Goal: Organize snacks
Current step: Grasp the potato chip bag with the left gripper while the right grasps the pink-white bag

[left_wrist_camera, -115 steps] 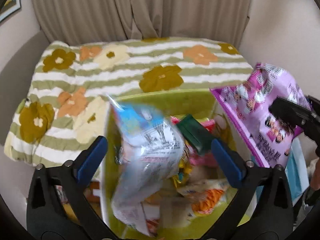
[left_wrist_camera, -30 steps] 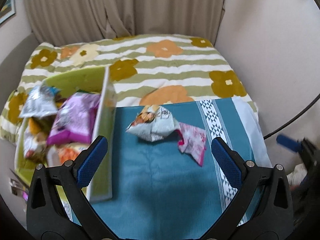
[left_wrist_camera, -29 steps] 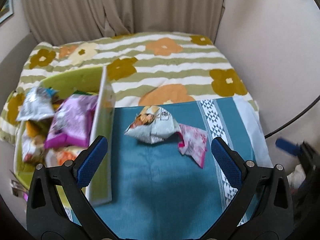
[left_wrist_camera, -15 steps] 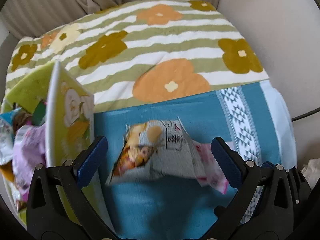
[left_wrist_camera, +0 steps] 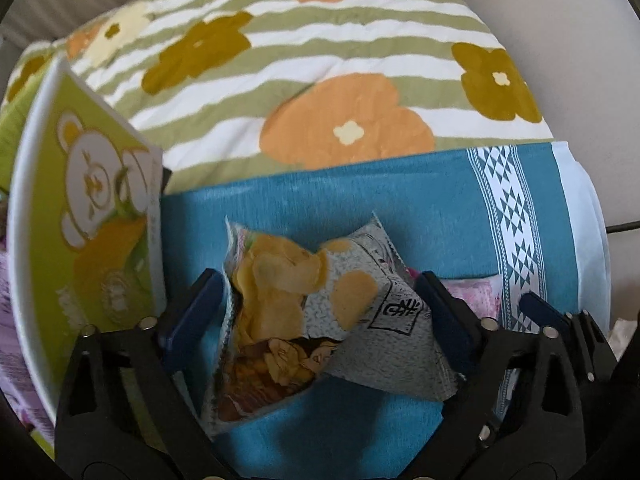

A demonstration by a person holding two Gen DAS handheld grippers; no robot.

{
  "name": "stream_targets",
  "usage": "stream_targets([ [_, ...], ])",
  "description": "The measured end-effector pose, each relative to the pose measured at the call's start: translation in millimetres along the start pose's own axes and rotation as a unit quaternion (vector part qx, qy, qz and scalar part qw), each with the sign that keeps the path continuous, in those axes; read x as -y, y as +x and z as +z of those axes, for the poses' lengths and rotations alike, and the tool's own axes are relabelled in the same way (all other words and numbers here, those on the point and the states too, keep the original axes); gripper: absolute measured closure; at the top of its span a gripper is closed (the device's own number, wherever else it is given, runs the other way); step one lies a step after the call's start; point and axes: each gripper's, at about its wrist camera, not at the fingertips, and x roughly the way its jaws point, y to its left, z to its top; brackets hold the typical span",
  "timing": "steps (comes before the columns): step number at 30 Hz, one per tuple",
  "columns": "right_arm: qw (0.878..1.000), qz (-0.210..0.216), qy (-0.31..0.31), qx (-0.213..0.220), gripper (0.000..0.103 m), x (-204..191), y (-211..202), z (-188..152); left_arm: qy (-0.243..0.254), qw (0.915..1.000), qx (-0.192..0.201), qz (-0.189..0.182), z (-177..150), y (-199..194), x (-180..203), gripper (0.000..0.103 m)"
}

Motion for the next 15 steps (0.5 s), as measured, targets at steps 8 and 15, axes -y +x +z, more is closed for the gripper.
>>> stream_targets([
  [8, 1.000, -0.004, -0.005, -0.022, 0.011, 1.1, 20.6, 1.2, -0.018, 0.9997, -0.003, -0.014, -10.0, -0.3, -10.9, 0.017],
  [15, 1.000, -0.008, -0.021, -0.012, 0.031, -0.8, 21.3, 3.2, -0.023, 0.9995, 0.003, -0.021, -15.8, -6.8, -13.8, 0.020],
])
